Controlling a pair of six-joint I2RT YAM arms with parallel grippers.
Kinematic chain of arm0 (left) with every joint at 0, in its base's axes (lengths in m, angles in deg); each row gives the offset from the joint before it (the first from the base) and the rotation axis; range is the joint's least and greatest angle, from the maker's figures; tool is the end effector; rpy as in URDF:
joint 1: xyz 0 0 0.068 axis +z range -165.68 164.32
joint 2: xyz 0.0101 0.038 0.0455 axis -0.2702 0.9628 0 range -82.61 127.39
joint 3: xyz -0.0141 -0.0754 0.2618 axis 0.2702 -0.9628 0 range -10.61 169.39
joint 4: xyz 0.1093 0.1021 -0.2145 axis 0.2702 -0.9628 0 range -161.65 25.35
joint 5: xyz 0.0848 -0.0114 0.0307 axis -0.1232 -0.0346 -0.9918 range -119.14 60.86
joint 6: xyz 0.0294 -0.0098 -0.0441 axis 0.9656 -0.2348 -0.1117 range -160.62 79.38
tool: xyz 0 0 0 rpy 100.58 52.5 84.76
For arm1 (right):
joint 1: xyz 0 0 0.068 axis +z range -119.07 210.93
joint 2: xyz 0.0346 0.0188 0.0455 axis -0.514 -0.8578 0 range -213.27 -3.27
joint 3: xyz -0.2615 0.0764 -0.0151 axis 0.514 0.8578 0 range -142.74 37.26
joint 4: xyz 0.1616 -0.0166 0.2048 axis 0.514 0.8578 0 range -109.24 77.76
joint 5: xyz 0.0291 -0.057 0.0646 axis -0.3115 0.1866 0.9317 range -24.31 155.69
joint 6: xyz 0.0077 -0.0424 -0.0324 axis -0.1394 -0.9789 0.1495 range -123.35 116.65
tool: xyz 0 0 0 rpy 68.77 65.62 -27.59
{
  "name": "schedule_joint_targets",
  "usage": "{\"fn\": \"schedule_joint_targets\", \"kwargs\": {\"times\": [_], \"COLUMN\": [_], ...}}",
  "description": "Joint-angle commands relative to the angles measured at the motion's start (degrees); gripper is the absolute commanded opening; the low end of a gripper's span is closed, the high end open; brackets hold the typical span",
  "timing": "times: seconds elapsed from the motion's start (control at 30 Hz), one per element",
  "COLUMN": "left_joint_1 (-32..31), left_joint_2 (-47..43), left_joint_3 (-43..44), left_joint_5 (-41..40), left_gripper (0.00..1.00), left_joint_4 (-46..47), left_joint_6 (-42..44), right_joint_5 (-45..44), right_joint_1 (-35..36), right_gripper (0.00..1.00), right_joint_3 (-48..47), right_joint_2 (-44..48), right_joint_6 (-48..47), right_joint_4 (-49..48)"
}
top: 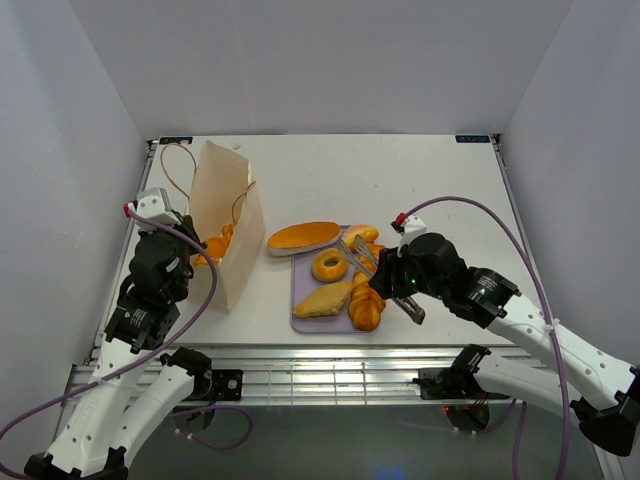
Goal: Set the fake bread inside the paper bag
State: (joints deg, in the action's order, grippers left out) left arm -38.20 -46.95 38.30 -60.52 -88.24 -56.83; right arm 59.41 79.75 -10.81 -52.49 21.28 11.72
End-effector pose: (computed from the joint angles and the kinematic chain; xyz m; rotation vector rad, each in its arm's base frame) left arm 0.1299 -0.0339 0.3633 -0.3002 1.6984 -0.0195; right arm 0.1256 0.1376 0.3103 -0.3947 2.1593 0.6292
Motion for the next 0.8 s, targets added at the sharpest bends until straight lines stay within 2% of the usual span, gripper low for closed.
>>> {"fn": "schedule_joint_targets", "kwargs": {"times": [0.0, 0.17, 0.27, 0.77], "left_joint_1": [-0.24, -0.24, -0.15, -0.24], "left_joint_2": [-1.03, -1.65, -1.56, -3.49], "left_joint_3": [-0.74, -2.06, -2.59, -3.90], "left_joint_5": [-0.79, 0.17, 0.61, 0.09], "left_gripper": [0.00, 0.00, 0.00, 0.00], "left_joint_4": [2.06, 2.59, 2.59, 3.20], "left_joint_6": [1.00, 1.00, 1.00, 1.70], "right_joint_5": [-4.34, -12.25, -13.14, -9.54], "right_joint_1": [-0.30, -0.83, -1.71, -3.91], "right_gripper": [0.53, 0.54, 0.54, 0.59], "right_joint_3": [0.88, 1.58, 2.98, 8.96], "right_joint_2": [1.75, 4.64, 5.96, 7.81], "right_joint_6": [3.41, 5.52, 6.66, 9.65], "right_joint_4": [4.01, 9.81, 10.87, 10.26]}}
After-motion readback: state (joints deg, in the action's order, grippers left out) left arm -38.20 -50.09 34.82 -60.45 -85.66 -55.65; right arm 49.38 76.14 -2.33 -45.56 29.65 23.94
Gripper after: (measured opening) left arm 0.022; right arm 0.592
